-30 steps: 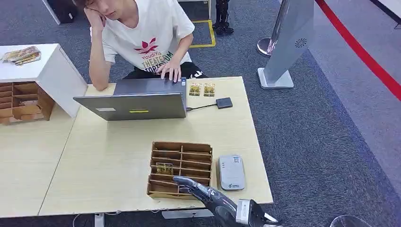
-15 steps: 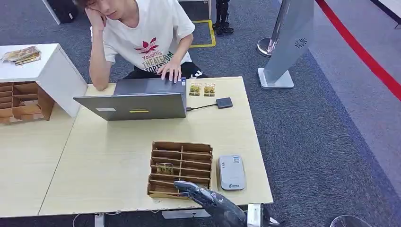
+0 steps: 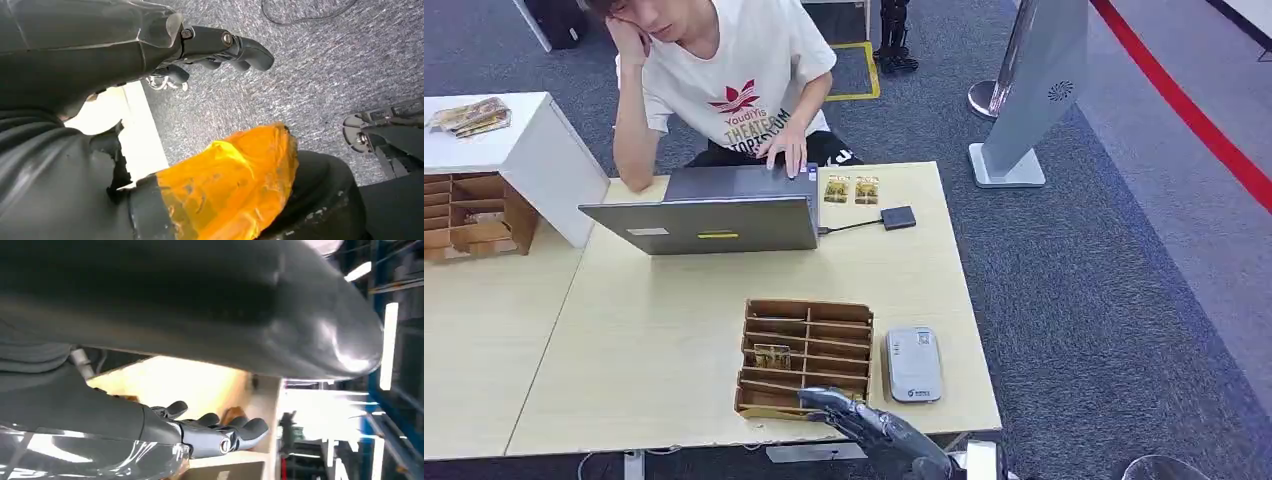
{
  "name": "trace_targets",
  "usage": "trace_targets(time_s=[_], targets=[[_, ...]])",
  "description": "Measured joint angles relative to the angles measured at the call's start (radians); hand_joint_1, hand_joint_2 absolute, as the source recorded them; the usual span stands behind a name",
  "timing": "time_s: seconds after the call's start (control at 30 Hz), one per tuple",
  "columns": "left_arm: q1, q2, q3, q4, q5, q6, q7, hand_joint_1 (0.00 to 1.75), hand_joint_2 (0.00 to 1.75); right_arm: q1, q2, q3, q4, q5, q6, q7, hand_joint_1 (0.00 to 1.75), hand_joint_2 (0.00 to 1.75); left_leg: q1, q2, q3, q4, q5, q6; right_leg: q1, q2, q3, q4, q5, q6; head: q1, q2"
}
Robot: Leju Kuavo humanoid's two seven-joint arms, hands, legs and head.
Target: Pass the card to the sensor for recognition and then transmit it.
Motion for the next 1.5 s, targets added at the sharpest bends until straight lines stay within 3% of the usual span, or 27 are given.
trace_targets(time_s=[0.17,1.07,1.1,1.2,1.23,1.5], targets=[[-0.001,0.0,0.0,0.0,0.003,-0.001,0.001,0.0,0.0,0.001,0.002,-0.003,-0.002,0.031,-0.034,0.04,0.0,0.0,0.0,0.0,0.0,0.0,0.0,0.0,0.0,0.0,0.0,0.0,0.0,0.0,0.0,0.0],[-0.004,0.0,-0.003,0.0,-0.008,-0.001,0.011,0.0,0.0,0.009,0.002,-0.01,-0.001,0.028,-0.02,0.018,0.0,0.0,0.0,0.0,0.0,0.0,0.0,0.0,0.0,0.0,0.0,0.0,0.0,0.0,0.0,0.0],[-0.004,0.0,-0.003,0.0,-0.009,-0.001,0.011,1.75,0.0,0.009,0.002,-0.01,-0.001,0.028,-0.019,0.018,0.0,0.0,0.0,0.0,0.0,0.0,0.0,0.0,0.0,0.0,0.0,0.0,0.0,0.0,0.0,0.0],[-0.005,0.0,-0.005,0.0,-0.009,-0.006,0.014,1.75,0.0,0.009,0.002,-0.01,-0.001,0.028,-0.015,0.018,0.0,0.0,0.0,0.0,0.0,0.0,0.0,0.0,0.0,0.0,0.0,0.0,0.0,0.0,0.0,0.0],[-0.005,0.0,-0.006,0.0,-0.009,-0.006,0.015,0.0,0.0,0.009,0.002,-0.01,-0.001,0.028,-0.013,0.017,0.0,0.0,0.0,0.0,0.0,0.0,0.0,0.0,0.0,0.0,0.0,0.0,0.0,0.0,0.0,0.0],[-0.005,0.0,-0.008,0.0,-0.008,-0.007,0.016,0.0,0.0,0.009,0.001,-0.01,0.003,0.028,-0.003,0.01,0.0,0.0,0.0,0.0,0.0,0.0,0.0,0.0,0.0,0.0,0.0,0.0,0.0,0.0,0.0,0.0]])
